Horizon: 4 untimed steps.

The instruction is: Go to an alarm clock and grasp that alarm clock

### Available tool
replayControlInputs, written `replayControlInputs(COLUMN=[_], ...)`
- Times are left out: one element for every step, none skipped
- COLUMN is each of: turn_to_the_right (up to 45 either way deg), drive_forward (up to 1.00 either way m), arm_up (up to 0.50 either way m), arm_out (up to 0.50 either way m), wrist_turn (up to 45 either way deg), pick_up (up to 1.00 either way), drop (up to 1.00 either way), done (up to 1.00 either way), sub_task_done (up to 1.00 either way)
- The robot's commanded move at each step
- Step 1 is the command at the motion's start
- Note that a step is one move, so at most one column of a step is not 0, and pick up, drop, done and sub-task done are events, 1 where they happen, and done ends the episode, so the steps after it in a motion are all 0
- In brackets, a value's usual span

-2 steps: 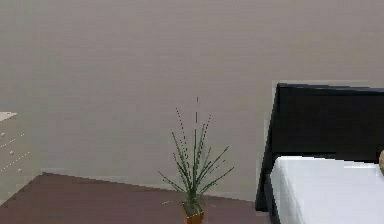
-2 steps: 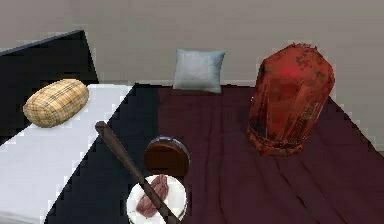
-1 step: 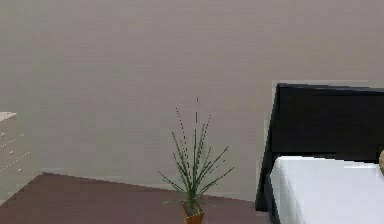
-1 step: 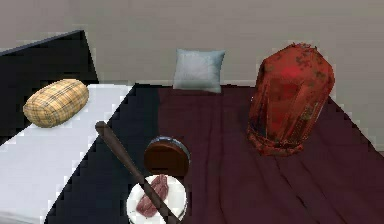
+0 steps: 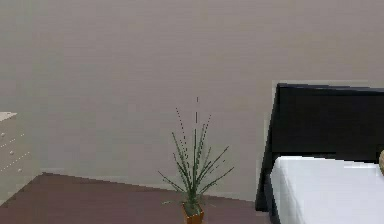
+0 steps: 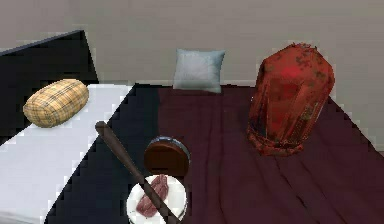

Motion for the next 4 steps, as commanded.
replayControlInputs(turn_to_the_right=[0.0,0.0,0.0,0.0], drive_forward=[0.0,0.0,0.0,0.0], arm_up=[0.0,0.0,0.0,0.0], arm_out=[0.34,0.0,0.0,0.0], wrist_turn=[0.0,45.0,45.0,45.0], pick_up=[0.0,0.0,0.0,0.0], drop=[0.0,0.0,0.0,0.0], done=[0.0,0.0,0.0,0.0], sub_task_done=[0.0,0.0,0.0,0.0])
